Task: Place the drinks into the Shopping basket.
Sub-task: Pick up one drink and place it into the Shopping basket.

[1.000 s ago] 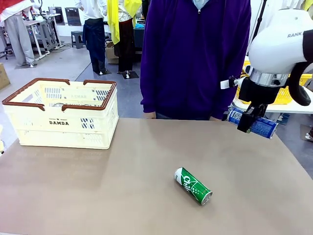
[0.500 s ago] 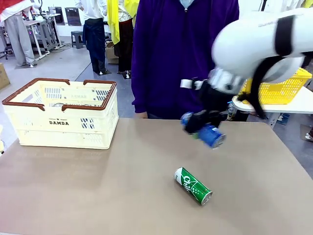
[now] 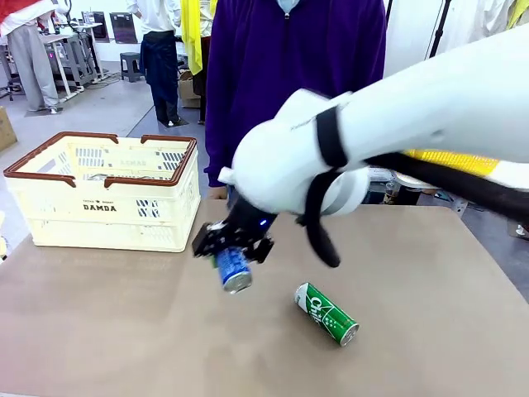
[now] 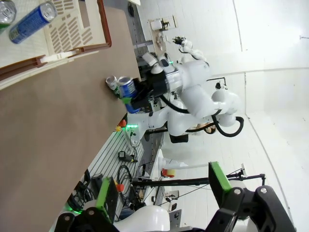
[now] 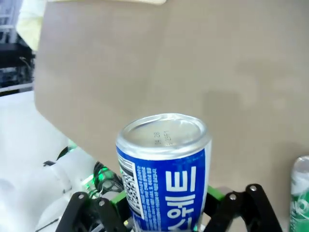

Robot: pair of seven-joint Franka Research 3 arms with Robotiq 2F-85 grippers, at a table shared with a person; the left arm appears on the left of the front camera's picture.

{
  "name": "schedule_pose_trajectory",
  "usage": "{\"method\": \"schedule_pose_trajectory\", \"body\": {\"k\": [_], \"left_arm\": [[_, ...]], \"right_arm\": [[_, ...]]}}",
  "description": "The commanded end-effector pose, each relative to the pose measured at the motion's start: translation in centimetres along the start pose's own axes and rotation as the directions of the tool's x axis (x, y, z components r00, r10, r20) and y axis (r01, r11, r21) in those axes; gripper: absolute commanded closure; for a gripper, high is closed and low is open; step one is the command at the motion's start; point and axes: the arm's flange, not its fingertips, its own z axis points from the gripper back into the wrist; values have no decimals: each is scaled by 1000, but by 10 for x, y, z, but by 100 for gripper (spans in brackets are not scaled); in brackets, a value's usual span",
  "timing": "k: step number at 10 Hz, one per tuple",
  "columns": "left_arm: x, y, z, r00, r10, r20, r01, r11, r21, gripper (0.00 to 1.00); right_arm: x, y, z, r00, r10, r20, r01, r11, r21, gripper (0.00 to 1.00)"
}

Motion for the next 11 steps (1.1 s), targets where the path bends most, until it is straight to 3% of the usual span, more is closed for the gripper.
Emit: {"method": "schedule_pose_trajectory", "body": {"k": [1,3,5,7,10,11], "left_arm": [[-3,-4,8,1000,7,-5,-7,1000,-1,0],[-3,-4,8,1000,7,-5,-7,1000,-1,0],[-3,-4,8,1000,7,-5,-7,1000,-1,0],[-3,-4,8,1000,7,-5,-7,1000,-1,0],[-3,-4,8,1000,7,-5,-7,1000,-1,0],[-3,-4,8,1000,7,-5,-7,1000,-1,0]], "right_arm": [[24,18,-42,999,-1,-43,-2,997,-80,100],[26,12,-84,995,-14,-102,1,992,-126,100],[20,2,-94,981,74,-179,-103,981,-163,100],[11,-7,-97,992,21,-128,-35,994,-107,100],[13,-19,-115,981,13,-192,-42,989,-145,100],[12,-19,-121,980,9,-199,-41,986,-161,49]]}}
